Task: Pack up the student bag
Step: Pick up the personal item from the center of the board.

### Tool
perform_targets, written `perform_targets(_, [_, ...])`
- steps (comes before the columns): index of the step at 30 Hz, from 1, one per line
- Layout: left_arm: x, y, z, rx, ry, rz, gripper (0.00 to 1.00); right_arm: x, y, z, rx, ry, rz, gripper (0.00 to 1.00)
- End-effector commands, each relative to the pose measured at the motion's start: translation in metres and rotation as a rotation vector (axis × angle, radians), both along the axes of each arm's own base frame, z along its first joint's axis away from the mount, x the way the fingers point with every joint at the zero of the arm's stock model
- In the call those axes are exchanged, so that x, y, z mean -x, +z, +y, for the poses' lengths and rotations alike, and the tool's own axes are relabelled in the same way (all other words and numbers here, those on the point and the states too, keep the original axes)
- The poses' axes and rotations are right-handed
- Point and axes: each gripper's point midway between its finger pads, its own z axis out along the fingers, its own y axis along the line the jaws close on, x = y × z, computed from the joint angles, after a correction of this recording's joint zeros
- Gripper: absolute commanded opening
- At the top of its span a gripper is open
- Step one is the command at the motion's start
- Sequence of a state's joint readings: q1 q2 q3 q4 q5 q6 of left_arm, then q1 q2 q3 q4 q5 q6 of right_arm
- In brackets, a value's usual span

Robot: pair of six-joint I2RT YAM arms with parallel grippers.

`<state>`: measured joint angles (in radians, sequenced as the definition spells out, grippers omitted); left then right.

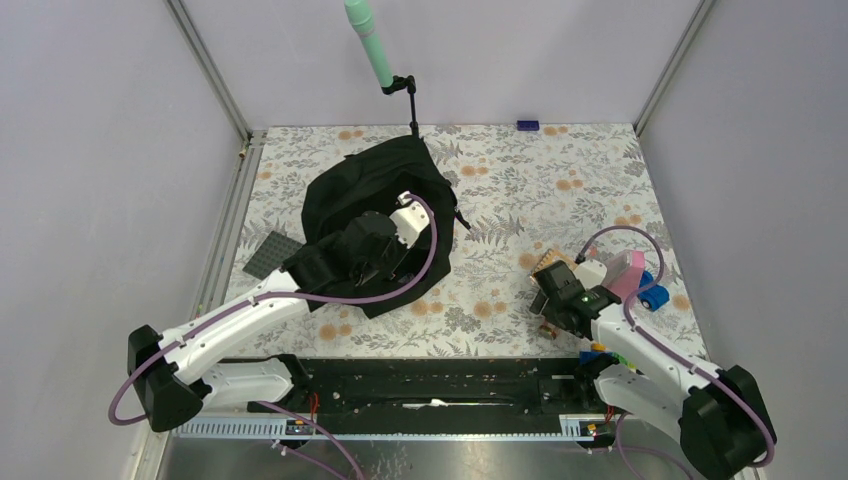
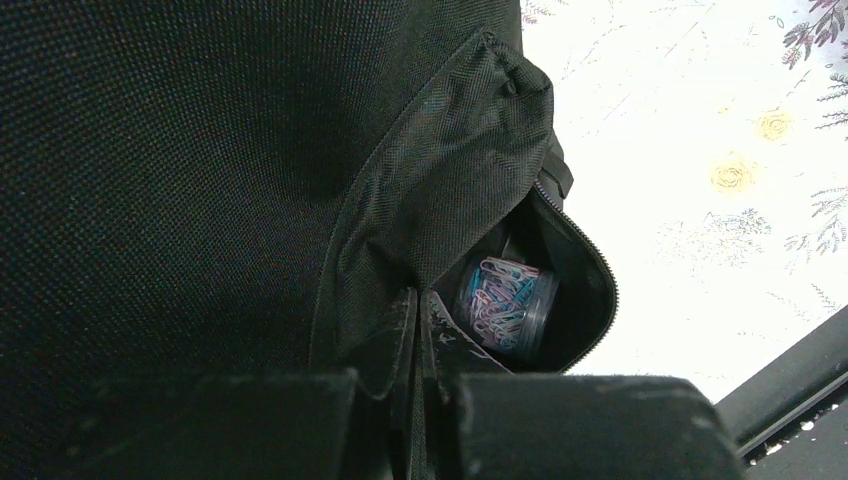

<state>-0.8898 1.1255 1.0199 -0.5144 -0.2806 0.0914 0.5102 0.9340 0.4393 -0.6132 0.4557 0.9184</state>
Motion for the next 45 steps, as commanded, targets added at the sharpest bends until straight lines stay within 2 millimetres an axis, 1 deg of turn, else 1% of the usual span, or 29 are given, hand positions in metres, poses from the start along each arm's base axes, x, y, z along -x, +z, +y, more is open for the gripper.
perform_targets(1, [-0.001,0.02,-0.001,0.072,0.008,-0.04,0.0,-0.02,0.001,0.014,-0.049,0.028,-0.032,0.79])
perform_targets(4, [-0.001,0.021,-0.001,0.074,0.008,-0.043,0.0,-0.025,-0.003,0.021,-0.058,0.053,-0.001,0.75])
perform_targets(8, [-0.001,0.022,0.001,0.077,0.01,-0.047,0.0,-0.028,-0.004,0.025,-0.055,0.074,0.024,0.64])
perform_targets(11, [-0.001,0.023,0.001,0.079,0.01,-0.048,0.0,-0.028,-0.003,0.027,-0.067,0.085,0.015,0.53])
perform_targets(12, [-0.001,0.023,0.001,0.078,0.011,-0.048,0.0,-0.029,-0.002,0.028,-0.071,0.091,0.009,0.45])
perform_targets(13, [-0.001,0.023,0.001,0.079,0.011,-0.048,0.0,-0.028,-0.001,0.028,-0.075,0.1,0.006,0.41])
perform_targets(16, [-0.001,0.023,0.001,0.08,0.009,-0.048,0.0,-0.029,0.005,0.027,-0.081,0.112,-0.027,0.31])
perform_targets(21, [0.0,0.023,0.0,0.08,0.006,-0.045,0.0,-0.029,0.014,0.026,-0.09,0.133,-0.085,0.2])
perform_targets(24, [-0.001,0.022,0.001,0.073,0.013,-0.044,0.0,-0.031,0.023,0.03,-0.126,0.148,-0.142,0.14])
perform_targets(26, [-0.001,0.021,0.002,0.065,0.02,-0.041,0.0,-0.033,0.031,0.034,-0.147,0.179,-0.179,0.05])
perform_targets(27, [-0.001,0.021,0.002,0.064,0.021,-0.041,0.0,-0.034,0.035,0.036,-0.155,0.193,-0.199,0.0])
perform_targets(33, [0.004,0.025,-0.002,0.086,-0.005,-0.018,0.0,-0.039,0.068,0.047,-0.191,0.307,-0.31,0.0])
perform_targets(34, [0.005,0.025,-0.003,0.09,-0.013,-0.013,0.0,-0.04,0.073,0.051,-0.206,0.334,-0.329,0.0])
perform_targets(37, [0.008,0.022,-0.008,0.089,-0.04,0.015,0.0,-0.046,0.097,0.066,-0.257,0.422,-0.437,0.0])
perform_targets(39, [0.008,0.019,-0.009,0.078,-0.046,0.037,0.0,-0.054,0.116,0.077,-0.287,0.472,-0.52,0.0])
perform_targets(42, [0.006,0.018,-0.008,0.071,-0.037,0.045,0.0,-0.066,0.153,0.098,-0.319,0.56,-0.634,0.0])
perform_targets(44, [0.005,0.021,-0.007,0.079,-0.033,0.04,0.0,-0.072,0.175,0.116,-0.324,0.625,-0.705,0.0])
perform_targets(45, [0.005,0.022,-0.006,0.085,-0.032,0.038,0.0,-0.071,0.186,0.131,-0.331,0.678,-0.74,0.0])
